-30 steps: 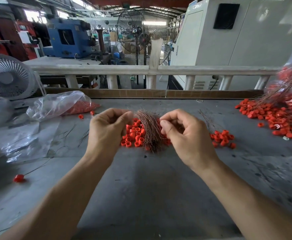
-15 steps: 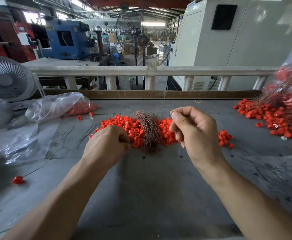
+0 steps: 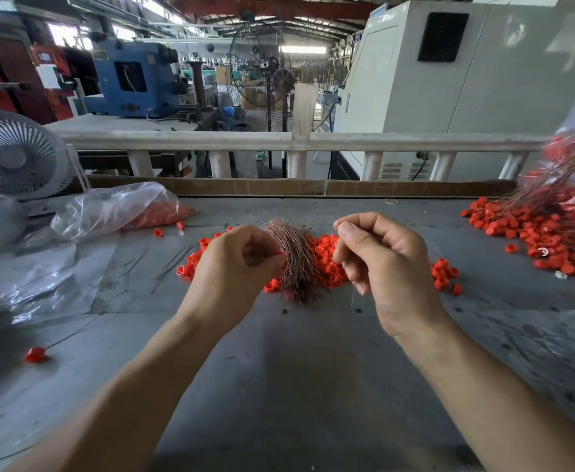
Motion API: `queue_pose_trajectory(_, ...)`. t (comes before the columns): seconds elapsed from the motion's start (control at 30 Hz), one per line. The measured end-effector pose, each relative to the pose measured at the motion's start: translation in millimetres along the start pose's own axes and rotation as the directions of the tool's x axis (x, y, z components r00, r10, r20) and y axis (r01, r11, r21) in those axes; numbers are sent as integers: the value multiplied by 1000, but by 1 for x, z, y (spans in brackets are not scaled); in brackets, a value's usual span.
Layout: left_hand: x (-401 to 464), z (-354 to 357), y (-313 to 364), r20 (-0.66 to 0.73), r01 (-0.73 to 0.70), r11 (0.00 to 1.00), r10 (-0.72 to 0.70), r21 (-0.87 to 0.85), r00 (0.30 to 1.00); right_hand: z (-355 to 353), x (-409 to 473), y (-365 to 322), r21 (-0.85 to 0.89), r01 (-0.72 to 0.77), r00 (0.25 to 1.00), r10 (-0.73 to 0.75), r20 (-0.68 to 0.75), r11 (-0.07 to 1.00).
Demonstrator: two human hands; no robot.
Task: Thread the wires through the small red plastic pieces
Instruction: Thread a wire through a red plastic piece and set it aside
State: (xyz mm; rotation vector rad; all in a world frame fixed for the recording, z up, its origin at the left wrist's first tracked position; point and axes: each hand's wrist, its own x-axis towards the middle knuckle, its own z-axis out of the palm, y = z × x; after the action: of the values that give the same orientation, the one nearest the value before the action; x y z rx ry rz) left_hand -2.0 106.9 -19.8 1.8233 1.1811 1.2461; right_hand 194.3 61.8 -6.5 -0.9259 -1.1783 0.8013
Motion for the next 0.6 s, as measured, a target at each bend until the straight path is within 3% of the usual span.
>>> queue_pose_trajectory(0.1,-2,4,6,36,66,946,-58,-318,998,1,-1,-3,23,0,1000,-1,30,1000)
queue_pose_trajectory(0.27,-3,5,11,108,163,812,-124,-561,986,2,-1,-9,133,-49,997,40,71,990)
queue_pose_trajectory(0.37,-3,3,13,146,192,745,-127,-639,981,2,-1,-9,109,-88,993,78,92,990)
queue_pose_trajectory(0.6,-5,4,20,154,178,708,-99,-684,983,7,-5,-4,-10,-127,980,127,155,992)
